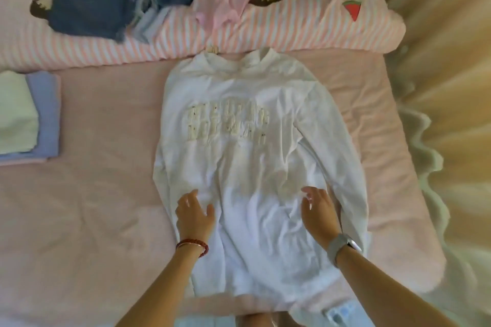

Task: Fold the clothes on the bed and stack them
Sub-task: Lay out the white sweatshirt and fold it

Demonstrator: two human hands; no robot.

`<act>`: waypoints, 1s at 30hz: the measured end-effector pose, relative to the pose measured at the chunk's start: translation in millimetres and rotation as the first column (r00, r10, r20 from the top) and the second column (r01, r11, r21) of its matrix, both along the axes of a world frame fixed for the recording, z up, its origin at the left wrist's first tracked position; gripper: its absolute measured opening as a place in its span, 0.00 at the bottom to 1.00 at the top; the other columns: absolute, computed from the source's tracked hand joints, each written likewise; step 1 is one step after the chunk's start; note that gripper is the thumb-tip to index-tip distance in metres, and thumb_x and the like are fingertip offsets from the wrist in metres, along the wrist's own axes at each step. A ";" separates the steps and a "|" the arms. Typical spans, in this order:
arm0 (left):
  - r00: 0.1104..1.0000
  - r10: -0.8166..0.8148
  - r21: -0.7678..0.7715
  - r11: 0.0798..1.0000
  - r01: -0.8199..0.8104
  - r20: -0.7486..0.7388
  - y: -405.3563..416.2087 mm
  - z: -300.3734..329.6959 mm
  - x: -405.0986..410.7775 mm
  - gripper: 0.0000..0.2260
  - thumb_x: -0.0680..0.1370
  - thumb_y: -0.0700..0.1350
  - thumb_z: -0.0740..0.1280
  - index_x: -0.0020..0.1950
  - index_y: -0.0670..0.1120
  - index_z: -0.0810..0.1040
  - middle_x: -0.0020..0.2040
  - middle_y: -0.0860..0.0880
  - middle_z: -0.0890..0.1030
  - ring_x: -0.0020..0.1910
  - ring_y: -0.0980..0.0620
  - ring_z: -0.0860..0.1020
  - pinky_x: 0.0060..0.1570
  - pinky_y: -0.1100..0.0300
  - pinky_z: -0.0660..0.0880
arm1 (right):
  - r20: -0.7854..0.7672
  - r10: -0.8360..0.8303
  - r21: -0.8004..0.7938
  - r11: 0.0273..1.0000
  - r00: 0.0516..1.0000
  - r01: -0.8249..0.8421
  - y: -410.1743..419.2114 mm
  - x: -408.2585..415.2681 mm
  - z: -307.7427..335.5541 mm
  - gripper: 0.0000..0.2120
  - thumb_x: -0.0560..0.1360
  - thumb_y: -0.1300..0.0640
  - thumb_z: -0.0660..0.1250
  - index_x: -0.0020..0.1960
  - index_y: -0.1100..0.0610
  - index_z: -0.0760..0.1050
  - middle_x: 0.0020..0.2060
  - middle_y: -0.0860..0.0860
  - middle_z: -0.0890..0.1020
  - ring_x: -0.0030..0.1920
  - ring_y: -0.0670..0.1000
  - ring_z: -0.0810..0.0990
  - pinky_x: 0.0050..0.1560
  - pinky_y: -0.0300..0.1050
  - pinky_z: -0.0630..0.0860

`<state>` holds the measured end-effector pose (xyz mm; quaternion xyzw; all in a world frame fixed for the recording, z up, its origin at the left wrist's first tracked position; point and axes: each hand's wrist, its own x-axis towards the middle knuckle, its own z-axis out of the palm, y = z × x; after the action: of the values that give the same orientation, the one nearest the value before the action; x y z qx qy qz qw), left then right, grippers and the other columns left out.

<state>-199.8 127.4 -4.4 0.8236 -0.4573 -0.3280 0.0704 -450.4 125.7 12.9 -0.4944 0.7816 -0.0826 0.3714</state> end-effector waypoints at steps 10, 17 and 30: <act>0.929 -0.292 -0.032 0.951 0.307 0.230 76.1 -27.2 -85.1 0.24 0.71 0.39 0.70 0.67 0.42 0.71 0.71 0.38 0.65 0.72 0.38 0.60 0.66 0.36 0.53 | -0.231 0.051 0.272 0.962 0.972 0.014 83.6 -25.3 -53.3 0.18 0.75 0.44 0.62 0.60 0.54 0.69 0.59 0.53 0.69 0.62 0.58 0.65 0.56 0.53 0.68; 0.919 -0.360 -0.069 0.925 0.375 0.163 56.9 -28.6 -136.4 0.21 0.76 0.42 0.64 0.69 0.43 0.69 0.71 0.43 0.65 0.73 0.42 0.58 0.69 0.42 0.54 | -0.063 -0.109 0.003 0.994 0.992 0.109 87.6 -45.3 -53.7 0.08 0.79 0.59 0.55 0.51 0.59 0.72 0.45 0.55 0.78 0.50 0.60 0.75 0.46 0.50 0.69; 0.764 -0.643 0.099 0.765 0.636 0.058 43.1 -37.9 -249.6 0.32 0.77 0.55 0.61 0.76 0.56 0.48 0.77 0.48 0.43 0.75 0.44 0.44 0.69 0.42 0.52 | 0.154 -0.346 0.106 0.937 0.925 0.333 81.1 -171.1 -38.0 0.07 0.80 0.58 0.52 0.53 0.57 0.68 0.38 0.56 0.77 0.39 0.59 0.74 0.36 0.47 0.67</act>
<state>-449.4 170.6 -42.3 0.6341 -0.7009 -0.3120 -0.0964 -621.5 206.8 -25.1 -0.3279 0.8233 -0.1569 0.4359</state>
